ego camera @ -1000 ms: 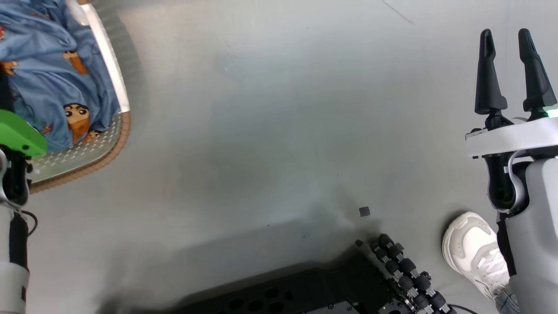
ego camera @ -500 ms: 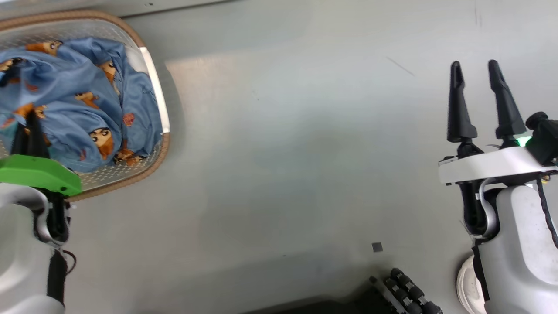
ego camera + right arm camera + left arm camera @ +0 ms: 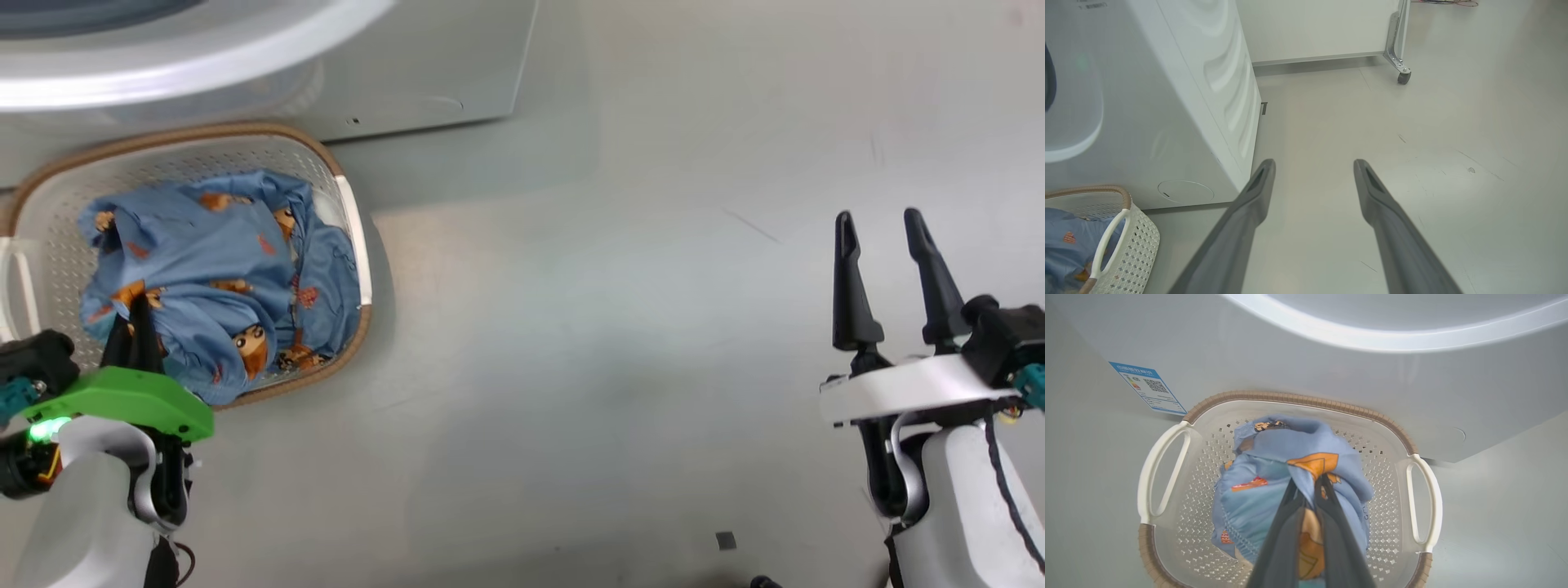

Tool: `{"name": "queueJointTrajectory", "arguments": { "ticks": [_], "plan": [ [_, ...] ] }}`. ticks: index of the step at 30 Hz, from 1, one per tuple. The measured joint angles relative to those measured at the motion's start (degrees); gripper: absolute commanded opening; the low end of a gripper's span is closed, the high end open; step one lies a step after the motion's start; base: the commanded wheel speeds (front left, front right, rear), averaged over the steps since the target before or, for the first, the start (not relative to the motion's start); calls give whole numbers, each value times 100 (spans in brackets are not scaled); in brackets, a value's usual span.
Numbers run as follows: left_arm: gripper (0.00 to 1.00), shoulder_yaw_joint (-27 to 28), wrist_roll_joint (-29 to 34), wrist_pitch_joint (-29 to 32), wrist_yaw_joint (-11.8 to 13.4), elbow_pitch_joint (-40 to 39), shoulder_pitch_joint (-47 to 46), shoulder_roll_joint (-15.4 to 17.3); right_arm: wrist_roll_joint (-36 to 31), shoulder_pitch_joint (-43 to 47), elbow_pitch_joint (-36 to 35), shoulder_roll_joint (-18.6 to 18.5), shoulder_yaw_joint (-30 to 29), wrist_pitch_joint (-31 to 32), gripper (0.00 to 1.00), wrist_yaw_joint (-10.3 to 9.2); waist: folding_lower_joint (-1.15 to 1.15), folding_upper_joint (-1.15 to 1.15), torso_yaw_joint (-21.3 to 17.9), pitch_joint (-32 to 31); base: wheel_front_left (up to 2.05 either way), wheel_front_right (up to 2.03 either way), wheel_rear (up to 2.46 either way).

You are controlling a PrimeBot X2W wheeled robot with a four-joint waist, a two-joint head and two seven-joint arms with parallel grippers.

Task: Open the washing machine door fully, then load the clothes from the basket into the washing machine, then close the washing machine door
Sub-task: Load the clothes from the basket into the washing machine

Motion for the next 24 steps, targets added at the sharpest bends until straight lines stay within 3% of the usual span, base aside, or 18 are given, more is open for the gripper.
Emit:
{"name": "queueJointTrajectory", "arguments": {
  "ticks": [17, 24],
  "plan": [
    [0, -263, 65, -102, 0, -216, 922, -218, -144, 973, 120, -19, -30, 0, 100, 0, 0, 0, 297, -1419, 0, 0, 0],
    [0, -265, 172, -102, 0, -727, 1408, -359, -144, 1385, 133, -113, -54, 0, 100, 0, 0, 0, 447, -2085, 0, 0, 0]
  ]
}}
